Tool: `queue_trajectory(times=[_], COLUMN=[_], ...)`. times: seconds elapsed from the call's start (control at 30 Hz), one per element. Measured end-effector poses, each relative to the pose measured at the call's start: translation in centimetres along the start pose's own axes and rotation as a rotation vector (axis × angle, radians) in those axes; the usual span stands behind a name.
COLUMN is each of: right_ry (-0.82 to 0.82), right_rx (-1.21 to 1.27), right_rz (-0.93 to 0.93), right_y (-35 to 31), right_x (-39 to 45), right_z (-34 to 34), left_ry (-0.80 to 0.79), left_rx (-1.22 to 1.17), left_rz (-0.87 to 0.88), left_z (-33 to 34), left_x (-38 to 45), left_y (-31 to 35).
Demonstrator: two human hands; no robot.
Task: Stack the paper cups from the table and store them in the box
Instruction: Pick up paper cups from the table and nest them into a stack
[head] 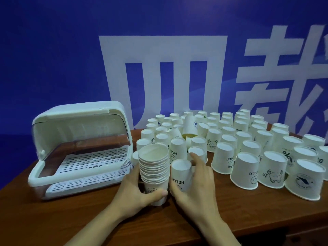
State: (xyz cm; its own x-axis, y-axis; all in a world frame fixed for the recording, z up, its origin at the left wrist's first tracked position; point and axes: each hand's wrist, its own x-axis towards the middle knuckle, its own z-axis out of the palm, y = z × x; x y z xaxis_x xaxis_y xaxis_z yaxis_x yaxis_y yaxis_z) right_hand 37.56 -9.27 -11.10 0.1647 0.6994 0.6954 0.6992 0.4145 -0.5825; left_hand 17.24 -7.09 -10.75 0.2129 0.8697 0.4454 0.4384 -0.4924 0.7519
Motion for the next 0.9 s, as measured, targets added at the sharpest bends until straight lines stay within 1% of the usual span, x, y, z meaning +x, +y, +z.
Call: queue_trajectory(times=[0.07, 0.13, 0.2, 0.27, 0.3, 0.37, 0.4, 0.47, 0.5, 0.53, 0.57, 0.63, 0.7, 0.77, 0.83, 0.9], right_ry=[0.089, 0.142, 0.171, 0.162, 0.130, 0.007, -0.075, -0.213, -0.242, -0.252, -0.258, -0.270, -0.280, -0.226, -0.182, -0.217], right_rx=[0.043, 0.127, 0.178, 0.212, 0.231, 0.256, 0.202, -0.035, -0.150, -0.203, -0.195, -0.118, -0.015, 0.143, 0.315, 0.491], right_rz=[0.001, 0.071, 0.142, 0.253, 0.333, 0.484, 0.504, 0.433, 0.381, 0.359, 0.362, 0.415, 0.515, 0.608, 0.618, 0.568], right_y=[-0.1, -0.4, -0.3, -0.1, 0.1, 0.3, 0.3, 0.3, 0.1, -0.1, -0.3, -0.6, -0.6, -0.7, -1.5, -3.3], right_x=[0.0, 0.0, 0.0, -0.2, -0.3, -0.1, -0.1, -0.3, -0.5, -0.7, -0.8, -0.8, 0.0, 1.3, 3.2, 4.9], right_z=[-0.3, -0.7, -1.2, -1.7, -1.9, -2.1, -2.1, -1.9, -1.8, -1.8, -2.0, -3.0, -4.3, -5.7, -7.0, -7.7], left_ry=[-0.004, -0.012, -0.020, -0.024, -0.025, -0.025, -0.027, -0.032, -0.032, -0.032, -0.030, -0.033, -0.046, -0.055, -0.054, -0.054], left_rx=[0.003, 0.000, -0.007, -0.022, -0.027, -0.022, -0.019, -0.014, -0.012, -0.009, -0.008, -0.021, -0.035, -0.038, -0.027, -0.013], left_rz=[0.002, 0.003, -0.012, -0.027, -0.028, -0.026, -0.027, -0.031, -0.033, -0.032, -0.031, -0.032, -0.045, -0.061, -0.073, -0.077], left_z=[0.0, -0.1, -0.1, 0.0, 0.0, 0.0, 0.0, 0.0, 0.0, 0.0, 0.0, -0.1, -0.1, -0.1, -0.1, 0.0], left_x=[0.0, 0.1, 0.1, 0.0, -0.1, -0.1, -0.1, -0.1, -0.1, -0.1, -0.1, 0.0, 0.0, 0.0, 0.1, 0.2], left_y=[0.2, 0.5, 0.6, 0.6, 0.6, 0.6, 0.6, 0.5, 0.5, 0.5, 0.5, 0.5, 0.4, 0.3, 0.3, 0.4])
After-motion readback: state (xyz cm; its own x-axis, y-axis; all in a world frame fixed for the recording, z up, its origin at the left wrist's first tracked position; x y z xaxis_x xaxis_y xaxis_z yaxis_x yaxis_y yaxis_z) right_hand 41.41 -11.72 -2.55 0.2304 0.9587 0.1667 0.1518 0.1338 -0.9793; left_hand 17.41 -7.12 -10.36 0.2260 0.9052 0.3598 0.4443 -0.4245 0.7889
